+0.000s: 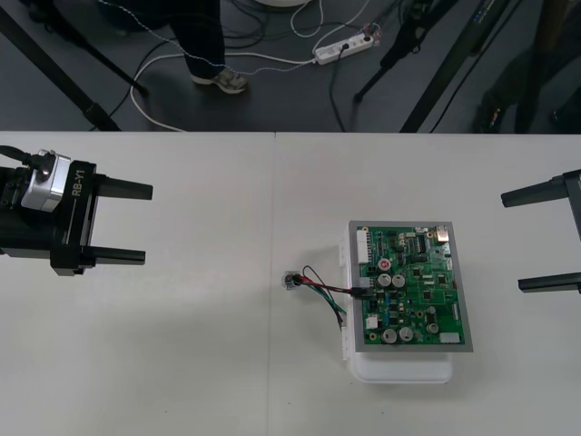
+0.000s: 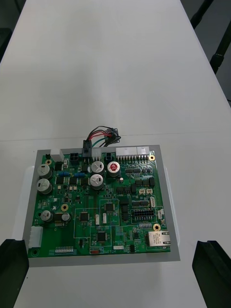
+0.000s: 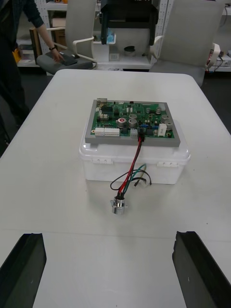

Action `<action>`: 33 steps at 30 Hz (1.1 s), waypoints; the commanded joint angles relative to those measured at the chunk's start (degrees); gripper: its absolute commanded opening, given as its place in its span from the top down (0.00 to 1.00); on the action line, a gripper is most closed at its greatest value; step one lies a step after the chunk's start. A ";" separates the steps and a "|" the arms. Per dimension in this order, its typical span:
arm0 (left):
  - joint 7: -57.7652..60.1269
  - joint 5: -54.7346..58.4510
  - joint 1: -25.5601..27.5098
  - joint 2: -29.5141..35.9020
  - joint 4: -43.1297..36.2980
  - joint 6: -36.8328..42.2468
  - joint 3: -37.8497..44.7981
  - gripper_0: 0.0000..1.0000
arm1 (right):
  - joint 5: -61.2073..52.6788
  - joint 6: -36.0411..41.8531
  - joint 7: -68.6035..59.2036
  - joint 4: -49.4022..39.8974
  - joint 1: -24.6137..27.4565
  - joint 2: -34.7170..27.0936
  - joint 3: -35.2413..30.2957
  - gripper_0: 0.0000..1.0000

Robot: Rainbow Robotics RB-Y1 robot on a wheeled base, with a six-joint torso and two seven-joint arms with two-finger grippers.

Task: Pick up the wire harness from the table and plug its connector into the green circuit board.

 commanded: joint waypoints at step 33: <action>2.00 -0.17 0.94 2.33 -1.81 -2.09 1.61 0.23 | 0.24 -0.18 1.95 -1.42 0.57 0.30 0.09 0.00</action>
